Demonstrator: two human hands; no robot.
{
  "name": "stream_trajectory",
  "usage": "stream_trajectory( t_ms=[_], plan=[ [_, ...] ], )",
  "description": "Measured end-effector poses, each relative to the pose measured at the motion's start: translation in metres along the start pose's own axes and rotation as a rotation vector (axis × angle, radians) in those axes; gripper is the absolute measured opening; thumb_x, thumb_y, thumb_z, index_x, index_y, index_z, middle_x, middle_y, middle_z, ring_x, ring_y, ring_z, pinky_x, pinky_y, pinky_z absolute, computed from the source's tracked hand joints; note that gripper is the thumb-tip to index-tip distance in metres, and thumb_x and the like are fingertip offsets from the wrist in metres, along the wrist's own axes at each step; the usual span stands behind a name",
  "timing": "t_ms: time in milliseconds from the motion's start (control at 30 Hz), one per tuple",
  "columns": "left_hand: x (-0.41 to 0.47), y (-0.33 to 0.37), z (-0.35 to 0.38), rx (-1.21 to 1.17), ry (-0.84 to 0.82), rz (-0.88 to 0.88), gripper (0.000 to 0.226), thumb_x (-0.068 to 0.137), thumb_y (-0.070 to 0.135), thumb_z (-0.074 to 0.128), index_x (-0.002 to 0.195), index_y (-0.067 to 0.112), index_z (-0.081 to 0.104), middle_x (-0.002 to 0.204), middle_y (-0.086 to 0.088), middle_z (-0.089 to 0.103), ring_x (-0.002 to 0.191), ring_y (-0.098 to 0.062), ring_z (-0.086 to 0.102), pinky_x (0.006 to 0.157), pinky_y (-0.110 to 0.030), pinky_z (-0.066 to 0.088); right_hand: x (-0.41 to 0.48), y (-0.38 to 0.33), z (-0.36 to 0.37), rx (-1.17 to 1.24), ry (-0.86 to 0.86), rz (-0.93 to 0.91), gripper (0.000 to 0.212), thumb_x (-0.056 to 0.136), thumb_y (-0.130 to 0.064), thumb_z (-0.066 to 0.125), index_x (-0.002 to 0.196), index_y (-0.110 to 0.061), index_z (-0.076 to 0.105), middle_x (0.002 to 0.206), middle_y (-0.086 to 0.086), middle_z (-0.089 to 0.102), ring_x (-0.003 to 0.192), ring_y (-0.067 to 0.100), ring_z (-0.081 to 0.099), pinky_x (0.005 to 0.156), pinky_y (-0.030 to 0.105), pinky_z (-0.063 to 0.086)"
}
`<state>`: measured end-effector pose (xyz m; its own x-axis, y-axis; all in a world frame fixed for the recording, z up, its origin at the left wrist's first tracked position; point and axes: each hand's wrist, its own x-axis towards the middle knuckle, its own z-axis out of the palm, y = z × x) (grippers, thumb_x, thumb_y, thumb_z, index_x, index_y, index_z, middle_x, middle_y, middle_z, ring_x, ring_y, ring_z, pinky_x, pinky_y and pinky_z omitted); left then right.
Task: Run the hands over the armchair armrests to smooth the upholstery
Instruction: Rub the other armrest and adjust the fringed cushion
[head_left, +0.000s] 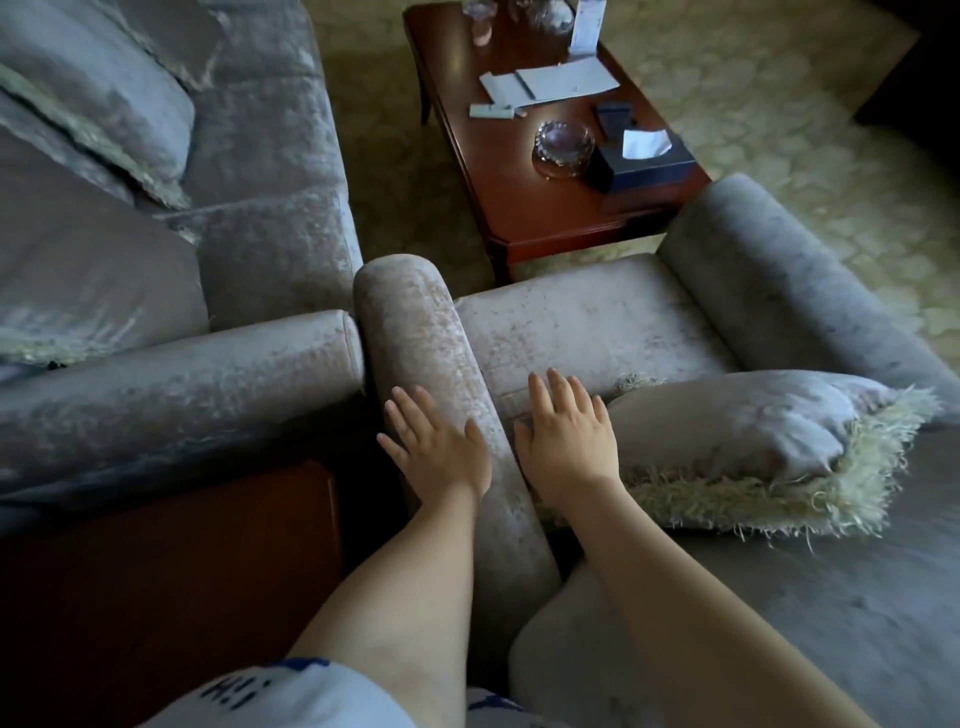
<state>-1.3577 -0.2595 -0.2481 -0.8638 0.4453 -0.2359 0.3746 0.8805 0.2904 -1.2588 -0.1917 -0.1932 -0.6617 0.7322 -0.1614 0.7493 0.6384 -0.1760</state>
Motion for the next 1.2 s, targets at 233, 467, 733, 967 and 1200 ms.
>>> stream_trajectory(
  t_ms=[233, 467, 733, 967, 1200],
  plan=[
    [-0.085, 0.054, 0.004, 0.03, 0.077, 0.163, 0.073, 0.096, 0.041, 0.031, 0.149, 0.01, -0.008, 0.156, -0.013, -0.015, 0.144, -0.026, -0.016, 0.112, -0.05, -0.011, -0.054, 0.083, -0.018, -0.075, -0.006, -0.072, 0.062, 0.095, -0.041, 0.033, 0.148, -0.017, 0.012, 0.156, 0.008, 0.018, 0.143, 0.027, 0.013, 0.115, 0.044, 0.014],
    [-0.199, 0.055, 0.019, 0.169, -0.26, 0.115, 0.074, 0.093, 0.046, 0.036, 0.15, 0.009, 0.005, 0.158, -0.014, -0.003, 0.145, -0.031, -0.005, 0.114, -0.051, -0.001, -0.136, 0.134, -0.027, -0.098, -0.309, -0.059, 0.043, 0.091, -0.041, 0.038, 0.123, -0.016, 0.051, 0.128, 0.01, 0.054, 0.118, 0.03, 0.05, 0.093, 0.038, 0.039],
    [-0.253, 0.032, -0.01, 0.097, -0.412, 0.243, 0.069, 0.088, 0.063, 0.019, 0.131, 0.019, 0.048, 0.135, -0.01, 0.05, 0.118, -0.034, 0.049, 0.095, -0.044, 0.039, -0.154, 0.138, -0.027, -0.039, -0.321, -0.017, 0.037, 0.088, -0.044, 0.041, 0.107, -0.021, 0.063, 0.117, 0.008, 0.063, 0.108, 0.028, 0.058, 0.085, 0.033, 0.041],
    [-0.256, 0.031, -0.01, 0.136, -0.359, 0.276, 0.073, 0.087, 0.065, 0.016, 0.125, 0.014, 0.053, 0.13, -0.01, 0.054, 0.116, -0.031, 0.052, 0.091, -0.041, 0.041, -0.158, 0.14, -0.025, -0.013, -0.255, -0.016, 0.037, 0.088, -0.044, 0.042, 0.103, -0.019, 0.064, 0.112, 0.009, 0.065, 0.102, 0.029, 0.059, 0.077, 0.033, 0.041],
    [-0.26, 0.039, -0.005, 0.179, -0.267, 0.138, 0.067, 0.086, 0.062, 0.022, 0.12, 0.016, 0.057, 0.127, -0.009, 0.056, 0.115, -0.028, 0.052, 0.088, -0.04, 0.039, -0.16, 0.148, -0.026, 0.011, -0.316, -0.205, 0.044, 0.088, -0.051, 0.036, 0.103, -0.02, 0.063, 0.112, 0.008, 0.065, 0.101, 0.029, 0.059, 0.078, 0.035, 0.04]
  ],
)
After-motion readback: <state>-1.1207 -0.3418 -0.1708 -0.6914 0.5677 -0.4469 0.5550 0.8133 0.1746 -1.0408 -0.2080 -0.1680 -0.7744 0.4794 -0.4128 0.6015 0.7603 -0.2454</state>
